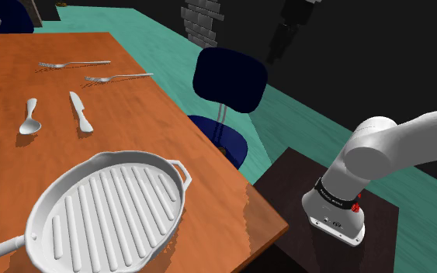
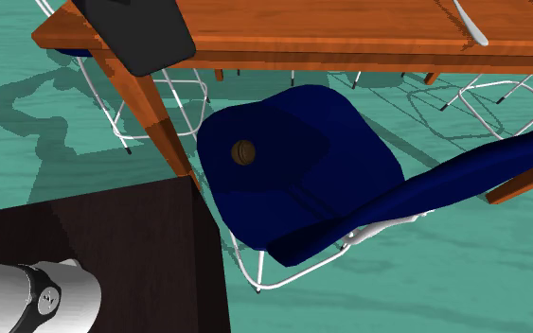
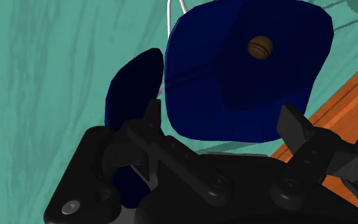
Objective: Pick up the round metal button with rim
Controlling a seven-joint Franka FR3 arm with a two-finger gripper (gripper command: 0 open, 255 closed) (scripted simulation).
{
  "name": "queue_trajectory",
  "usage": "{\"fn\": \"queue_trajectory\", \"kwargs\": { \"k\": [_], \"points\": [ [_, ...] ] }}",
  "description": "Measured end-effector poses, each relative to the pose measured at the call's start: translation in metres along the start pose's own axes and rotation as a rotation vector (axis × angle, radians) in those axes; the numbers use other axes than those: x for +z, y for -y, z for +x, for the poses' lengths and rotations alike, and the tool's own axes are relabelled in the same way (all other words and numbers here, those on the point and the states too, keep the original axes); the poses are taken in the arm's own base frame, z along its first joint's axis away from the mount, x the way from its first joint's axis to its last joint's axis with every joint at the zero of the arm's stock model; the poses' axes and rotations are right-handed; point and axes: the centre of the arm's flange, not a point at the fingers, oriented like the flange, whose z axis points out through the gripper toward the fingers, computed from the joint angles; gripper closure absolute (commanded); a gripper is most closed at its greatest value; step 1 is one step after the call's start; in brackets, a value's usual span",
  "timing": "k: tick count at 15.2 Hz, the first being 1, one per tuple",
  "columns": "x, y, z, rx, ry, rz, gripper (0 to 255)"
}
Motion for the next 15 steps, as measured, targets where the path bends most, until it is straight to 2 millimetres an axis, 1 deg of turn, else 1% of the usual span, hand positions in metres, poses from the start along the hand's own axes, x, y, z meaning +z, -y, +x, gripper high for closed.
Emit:
{"fn": "queue_trajectory", "kwargs": {
  "k": [1, 3, 8, 12, 15],
  "points": [
    [0.000, 0.000, 0.000, 0.000, 0.000, 0.000, 0],
    [0.013, 0.006, 0.005, 0.001, 0.015, -0.003, 0],
    [0.073, 0.036, 0.025, 0.004, 0.076, -0.017, 0],
    [0.118, 0.058, 0.039, 0.007, 0.126, -0.029, 0],
    [0.157, 0.078, 0.050, 0.008, 0.163, -0.038, 0]
  ]
}}
